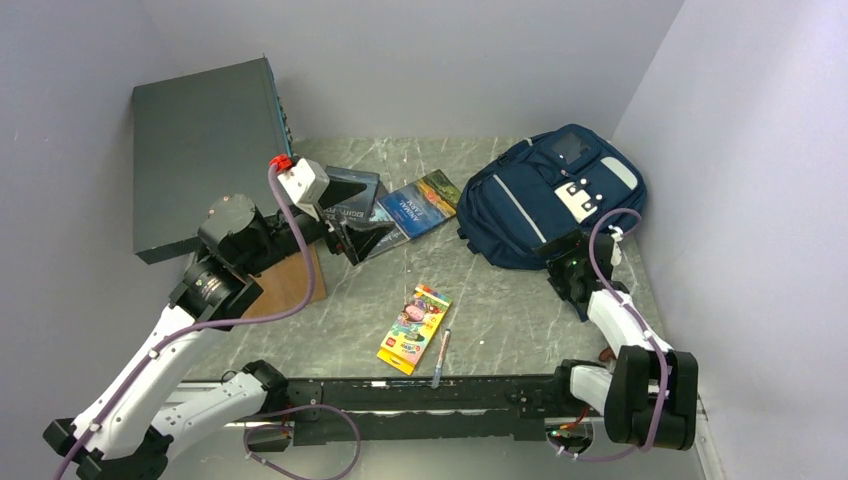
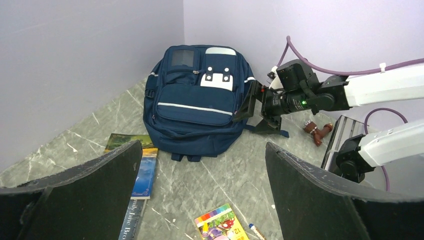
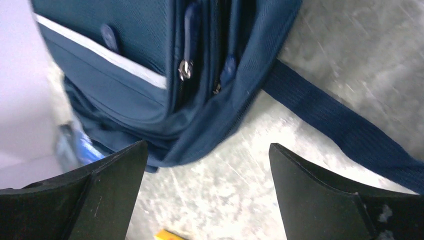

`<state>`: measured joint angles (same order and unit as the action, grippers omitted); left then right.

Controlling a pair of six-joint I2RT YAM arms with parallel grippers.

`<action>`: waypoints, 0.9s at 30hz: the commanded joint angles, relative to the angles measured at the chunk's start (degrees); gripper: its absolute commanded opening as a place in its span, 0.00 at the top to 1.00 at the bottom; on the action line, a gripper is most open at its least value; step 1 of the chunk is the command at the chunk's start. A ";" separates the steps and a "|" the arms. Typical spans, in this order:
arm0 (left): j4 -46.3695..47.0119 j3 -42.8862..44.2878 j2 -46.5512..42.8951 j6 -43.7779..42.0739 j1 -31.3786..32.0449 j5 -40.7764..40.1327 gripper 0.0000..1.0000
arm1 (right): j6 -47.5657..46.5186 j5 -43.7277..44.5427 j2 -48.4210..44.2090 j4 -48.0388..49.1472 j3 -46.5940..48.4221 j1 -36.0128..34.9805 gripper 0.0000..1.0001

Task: Pack the student bag
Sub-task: Adjust the student bag at the center of the board.

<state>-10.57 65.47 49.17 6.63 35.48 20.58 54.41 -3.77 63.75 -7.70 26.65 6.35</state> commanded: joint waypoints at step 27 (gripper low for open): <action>-0.48 1.02 6.84 -0.69 3.45 -5.02 0.01 | -29.73 -2.49 1.89 -18.02 10.97 -1.93 1.00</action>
<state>-11.64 65.17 54.92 6.02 38.68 16.58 35.16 -10.11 71.13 -10.46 33.91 5.34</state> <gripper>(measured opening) 0.989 0.037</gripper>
